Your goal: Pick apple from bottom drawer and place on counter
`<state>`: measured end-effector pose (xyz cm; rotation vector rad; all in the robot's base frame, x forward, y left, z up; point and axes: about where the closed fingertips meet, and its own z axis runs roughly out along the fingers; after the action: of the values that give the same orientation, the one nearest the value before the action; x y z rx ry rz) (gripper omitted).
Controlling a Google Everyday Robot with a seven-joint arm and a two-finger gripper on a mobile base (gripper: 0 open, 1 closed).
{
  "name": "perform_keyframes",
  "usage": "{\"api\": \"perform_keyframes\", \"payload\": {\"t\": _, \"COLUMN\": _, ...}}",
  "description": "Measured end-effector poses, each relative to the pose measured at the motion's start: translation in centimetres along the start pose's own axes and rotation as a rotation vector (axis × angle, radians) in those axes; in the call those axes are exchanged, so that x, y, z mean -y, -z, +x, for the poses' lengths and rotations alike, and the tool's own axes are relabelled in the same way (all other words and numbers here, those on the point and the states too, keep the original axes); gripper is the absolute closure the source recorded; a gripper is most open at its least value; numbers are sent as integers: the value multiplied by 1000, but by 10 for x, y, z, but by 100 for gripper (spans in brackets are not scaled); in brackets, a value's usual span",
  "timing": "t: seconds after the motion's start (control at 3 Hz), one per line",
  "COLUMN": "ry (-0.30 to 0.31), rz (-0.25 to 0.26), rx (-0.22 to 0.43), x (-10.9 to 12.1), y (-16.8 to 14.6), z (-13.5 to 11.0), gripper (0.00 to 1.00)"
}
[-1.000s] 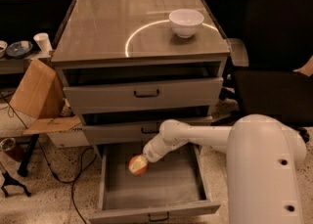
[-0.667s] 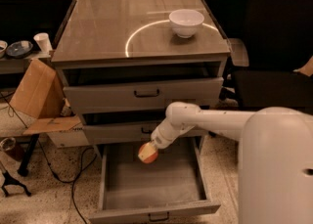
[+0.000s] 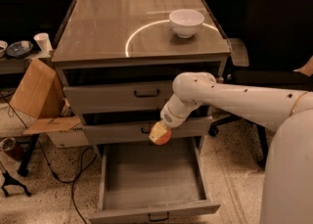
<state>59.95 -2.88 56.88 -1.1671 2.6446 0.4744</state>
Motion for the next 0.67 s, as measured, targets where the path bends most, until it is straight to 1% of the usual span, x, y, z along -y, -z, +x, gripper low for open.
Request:
{"api": "perform_keyframes", "payload": {"t": 0.33, "ry": 0, "rz": 0, "rx": 0, "x": 0, "y": 0, "z": 0, "gripper": 100}}
{"api": "perform_keyframes", "payload": {"t": 0.67, "ry": 9, "rz": -59, "rx": 73, "x": 0, "y": 2, "z": 5, "gripper": 100}}
